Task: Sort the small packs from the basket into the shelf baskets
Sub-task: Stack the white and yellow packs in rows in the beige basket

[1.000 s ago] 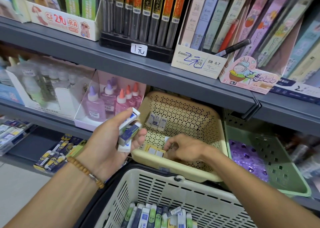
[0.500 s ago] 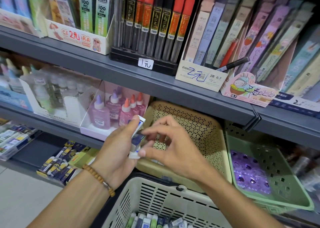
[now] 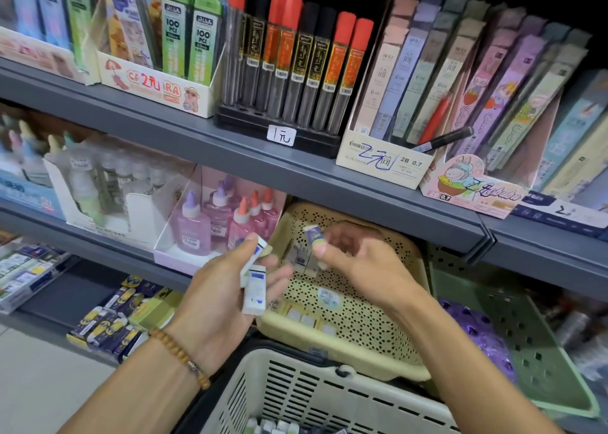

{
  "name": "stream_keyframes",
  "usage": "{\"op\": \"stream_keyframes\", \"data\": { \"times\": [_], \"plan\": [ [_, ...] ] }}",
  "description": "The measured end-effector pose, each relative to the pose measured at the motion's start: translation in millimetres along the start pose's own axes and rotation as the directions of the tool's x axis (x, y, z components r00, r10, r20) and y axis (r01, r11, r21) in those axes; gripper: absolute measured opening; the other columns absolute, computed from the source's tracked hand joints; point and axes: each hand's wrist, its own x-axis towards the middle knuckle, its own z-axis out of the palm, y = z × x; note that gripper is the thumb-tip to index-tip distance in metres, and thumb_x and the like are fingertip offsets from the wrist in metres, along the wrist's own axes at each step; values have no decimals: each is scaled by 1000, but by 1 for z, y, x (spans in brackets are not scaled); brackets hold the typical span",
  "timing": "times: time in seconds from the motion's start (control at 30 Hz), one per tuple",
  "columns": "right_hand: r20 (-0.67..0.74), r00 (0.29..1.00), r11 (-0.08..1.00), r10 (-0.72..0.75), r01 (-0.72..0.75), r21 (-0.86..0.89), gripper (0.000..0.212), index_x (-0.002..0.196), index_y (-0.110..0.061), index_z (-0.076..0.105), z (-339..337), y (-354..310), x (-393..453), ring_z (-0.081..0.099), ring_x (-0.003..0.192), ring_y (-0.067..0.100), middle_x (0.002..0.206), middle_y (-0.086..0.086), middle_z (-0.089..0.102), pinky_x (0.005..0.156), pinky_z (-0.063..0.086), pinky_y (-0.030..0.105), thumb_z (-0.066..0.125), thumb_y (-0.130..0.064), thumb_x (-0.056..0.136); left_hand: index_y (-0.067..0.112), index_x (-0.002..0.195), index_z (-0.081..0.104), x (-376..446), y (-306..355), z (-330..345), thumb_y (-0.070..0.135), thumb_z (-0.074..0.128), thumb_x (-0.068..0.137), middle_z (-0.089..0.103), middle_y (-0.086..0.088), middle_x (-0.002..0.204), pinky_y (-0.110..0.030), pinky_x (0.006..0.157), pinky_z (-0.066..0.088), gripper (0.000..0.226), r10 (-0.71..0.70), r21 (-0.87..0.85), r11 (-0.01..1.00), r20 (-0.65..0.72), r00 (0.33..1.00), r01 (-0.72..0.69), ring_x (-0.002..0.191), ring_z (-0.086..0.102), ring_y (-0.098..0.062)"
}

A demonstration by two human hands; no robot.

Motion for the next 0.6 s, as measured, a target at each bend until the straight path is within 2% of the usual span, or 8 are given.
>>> {"op": "stream_keyframes", "data": {
  "times": [0.07,0.13,0.23,0.27,0.37,0.43,0.53,0.6],
  "plan": [
    [-111,968,973,226,-231,-32,14,77,-26,70,0,18,15,65,72,0,74,-11,72,55,41,11,78,-38,79,1,96,62,-1,3,-5,27,55,94,66,-12,89,-30,58,60,28,-5,14,1000,-22,1000,5,80,73,-28],
    [-102,925,927,367,-373,-45,12,74,-22,74,10,36,31,64,66,4,76,-6,73,55,45,14,82,-30,77,5,92,63,-2,7,-6,30,56,93,62,-5,77,-25,48,54,26,-13,57,998,-23,1000,14,69,70,-21],
    [-23,880,870,474,-473,-137,18,81,-11,75,28,57,50,65,62,11,76,5,74,69,59,28,78,-28,82,7,92,64,-1,10,-8,30,58,91,60,-2,69,-20,38,44,24,-11,106,994,-33,999,14,54,62,-15],
    [13,854,840,521,-510,-185,22,82,-8,74,33,62,54,65,62,11,72,4,73,73,58,28,75,-30,84,7,91,64,0,11,-10,28,58,91,60,-2,67,-20,36,41,22,-11,124,992,-32,999,15,52,59,-14],
    [89,749,734,656,-607,-305,27,75,-10,63,41,66,62,61,52,3,57,-4,66,65,53,14,67,-31,91,7,84,59,2,14,-13,17,51,88,58,-2,62,-18,35,35,14,-11,137,990,-16,1000,13,49,52,-14],
    [109,699,698,707,-664,-267,23,77,-11,60,43,65,67,61,54,3,61,-1,64,69,54,15,65,-26,93,5,84,57,1,15,-15,14,46,84,58,-4,62,-18,35,34,14,-15,119,993,-6,1000,16,50,51,-16],
    [167,670,688,723,-720,-90,7,97,-7,63,47,58,66,59,44,2,56,2,64,54,52,11,63,-14,94,4,88,61,-1,15,-18,13,47,86,59,-5,67,-21,37,37,17,-18,122,992,3,1000,18,54,53,-17],
    [181,705,726,686,-680,-104,9,93,-6,65,52,56,65,65,58,4,78,7,73,61,55,12,62,-14,95,4,94,63,-3,14,-19,12,51,88,59,-6,71,-22,39,39,16,-28,131,991,36,999,23,57,56,-15]
  ]
}}
